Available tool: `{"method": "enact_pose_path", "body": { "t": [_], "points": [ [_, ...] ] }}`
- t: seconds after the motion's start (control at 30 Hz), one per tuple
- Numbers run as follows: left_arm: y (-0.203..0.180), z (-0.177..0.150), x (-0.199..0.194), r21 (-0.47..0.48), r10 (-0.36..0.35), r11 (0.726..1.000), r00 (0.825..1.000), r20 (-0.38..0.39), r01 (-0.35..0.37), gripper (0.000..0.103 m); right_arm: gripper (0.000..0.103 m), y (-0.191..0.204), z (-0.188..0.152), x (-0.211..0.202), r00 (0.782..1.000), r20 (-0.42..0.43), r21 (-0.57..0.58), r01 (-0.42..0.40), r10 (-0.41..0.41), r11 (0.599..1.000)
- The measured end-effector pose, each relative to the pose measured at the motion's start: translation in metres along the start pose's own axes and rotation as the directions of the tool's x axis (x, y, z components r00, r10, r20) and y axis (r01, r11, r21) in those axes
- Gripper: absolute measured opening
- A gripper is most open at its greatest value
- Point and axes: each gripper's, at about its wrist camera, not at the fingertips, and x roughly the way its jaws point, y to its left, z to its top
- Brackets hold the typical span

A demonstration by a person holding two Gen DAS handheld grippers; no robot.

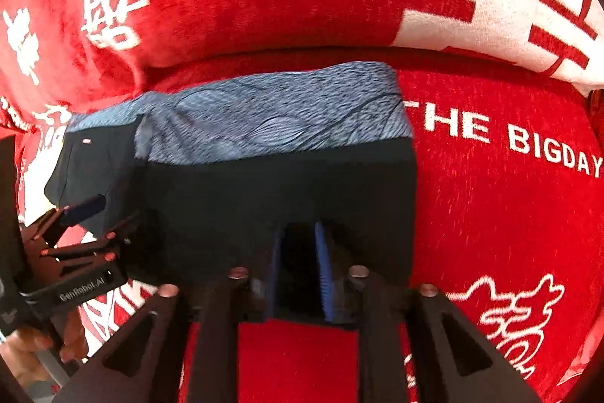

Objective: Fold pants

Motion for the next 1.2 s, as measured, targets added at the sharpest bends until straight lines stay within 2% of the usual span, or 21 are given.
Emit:
{"method": "enact_pose_path", "body": {
  "t": [0.03,0.07,0.2,0.27,0.4,0.43,0.47,0.5,0.63,0.83,1.07,1.2],
  "points": [
    [0.006,-0.003,-0.004,-0.004,0.006,1.000,1.000,-0.001,-0.006,0.091,0.047,0.002,0.001,-0.002,1.000,0.001,0.001,-0.001,0.001,1.000],
    [0.010,-0.006,-0.009,-0.006,0.010,1.000,1.000,0.000,-0.010,0.091,0.053,0.007,0.003,-0.003,1.000,0.003,0.002,0.000,0.000,1.000],
    [0.021,-0.021,-0.026,-0.021,0.056,0.998,0.998,0.015,-0.056,0.091,0.059,0.031,-0.004,-0.009,1.000,-0.013,0.003,-0.016,0.016,1.000],
    [0.030,-0.027,-0.034,-0.046,0.054,0.998,0.998,0.014,-0.053,0.091,0.070,0.036,-0.004,-0.015,1.000,-0.016,-0.003,-0.019,0.019,1.000],
    [0.052,-0.040,-0.040,-0.104,0.042,0.994,0.999,0.015,-0.040,0.091,0.079,0.052,-0.012,-0.016,0.999,-0.032,-0.032,-0.007,0.006,0.999],
    [0.055,-0.047,-0.040,-0.116,0.042,0.992,0.999,0.012,-0.040,0.100,0.080,0.054,-0.013,-0.016,0.999,-0.033,-0.035,-0.008,0.007,0.999],
    [0.060,-0.047,-0.039,-0.125,0.045,0.991,0.999,0.009,-0.044,0.103,0.081,0.051,-0.017,-0.021,0.999,-0.033,-0.038,-0.008,0.007,0.999],
    [0.065,-0.047,-0.040,-0.132,0.048,0.990,0.999,0.013,-0.046,0.103,0.082,0.063,-0.014,-0.012,0.999,-0.034,-0.046,-0.005,0.003,0.999],
    [0.077,-0.051,-0.042,-0.154,0.069,0.986,0.998,0.006,-0.068,0.103,0.091,0.076,-0.020,-0.015,0.999,-0.033,-0.071,0.007,-0.010,0.997],
    [0.097,-0.065,-0.042,-0.206,0.069,0.976,0.997,-0.021,-0.072,0.103,0.091,0.099,-0.024,-0.006,0.997,-0.080,-0.112,0.001,-0.011,0.994],
    [0.115,-0.083,-0.041,-0.211,0.076,0.973,0.995,-0.069,-0.090,0.103,0.092,0.121,-0.035,-0.009,0.993,-0.111,-0.143,0.021,-0.037,0.989],
    [0.125,-0.097,-0.050,-0.215,0.073,0.973,0.995,-0.068,-0.086,0.103,0.092,0.133,-0.043,-0.018,0.993,-0.107,-0.155,0.037,-0.054,0.987]
  ]
}}
